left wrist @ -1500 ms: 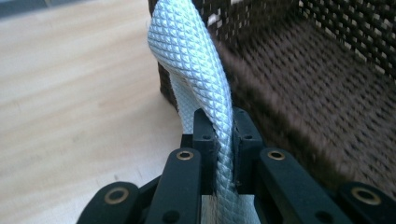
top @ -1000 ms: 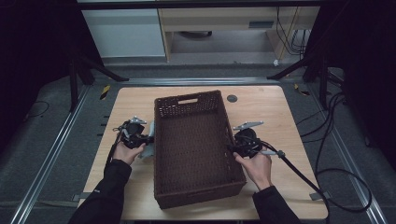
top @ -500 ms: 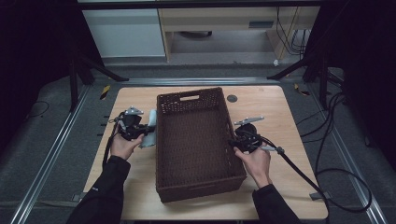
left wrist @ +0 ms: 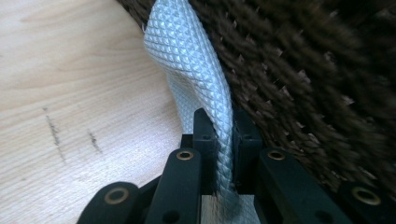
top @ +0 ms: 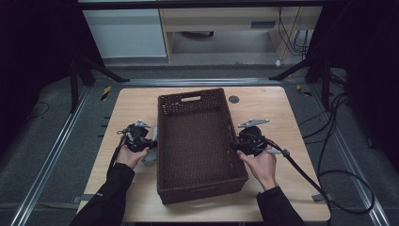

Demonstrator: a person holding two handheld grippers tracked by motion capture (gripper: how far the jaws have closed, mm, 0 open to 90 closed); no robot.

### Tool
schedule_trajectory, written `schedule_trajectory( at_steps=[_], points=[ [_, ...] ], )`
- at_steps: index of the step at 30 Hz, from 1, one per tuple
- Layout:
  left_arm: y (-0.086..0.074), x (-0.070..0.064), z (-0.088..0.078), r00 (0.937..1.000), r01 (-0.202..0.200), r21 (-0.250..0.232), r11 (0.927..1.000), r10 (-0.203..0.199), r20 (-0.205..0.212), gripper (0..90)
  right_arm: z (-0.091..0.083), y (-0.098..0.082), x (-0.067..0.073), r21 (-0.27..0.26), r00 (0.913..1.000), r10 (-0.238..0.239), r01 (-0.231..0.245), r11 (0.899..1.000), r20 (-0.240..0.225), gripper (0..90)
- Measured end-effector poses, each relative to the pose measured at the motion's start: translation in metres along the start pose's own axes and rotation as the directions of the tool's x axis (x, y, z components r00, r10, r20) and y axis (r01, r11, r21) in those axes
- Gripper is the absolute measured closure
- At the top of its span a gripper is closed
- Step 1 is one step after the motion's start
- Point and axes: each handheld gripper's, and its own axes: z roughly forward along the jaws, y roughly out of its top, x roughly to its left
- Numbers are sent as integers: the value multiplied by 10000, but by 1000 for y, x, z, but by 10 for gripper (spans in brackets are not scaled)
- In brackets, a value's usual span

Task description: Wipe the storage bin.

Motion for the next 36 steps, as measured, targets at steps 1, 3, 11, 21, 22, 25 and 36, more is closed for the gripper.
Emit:
schedule_trajectory(
  at_steps=[1,3,11,21,22,25,36],
  points=[
    [2,0,-8,10000,-2,-253,9997,2,2,825,1,-1,1,118,10000,-46,46,9999,30,589],
    [4,-1,-12,10000,-76,-390,9992,75,-34,825,3,-2,2,255,9999,-113,112,9996,58,599],
    [16,-17,-47,9981,-619,-1319,9893,606,-139,825,7,-1,0,360,9989,388,-397,9986,255,712],
    [-5,-19,-20,9979,-632,-232,9977,635,135,825,12,4,-5,122,9974,453,-460,9989,562,721],
    [-7,-18,-17,9980,-600,-130,9981,602,178,825,12,5,-6,112,9975,455,-461,9989,535,719],
    [-12,-16,-7,9987,-421,137,9990,417,279,825,13,5,-8,74,9982,421,-424,9991,438,706],
    [-6,-15,-20,9993,-363,-391,9986,368,104,824,-6,4,-7,-639,9996,11,7,9980,286,538]
  ],
)
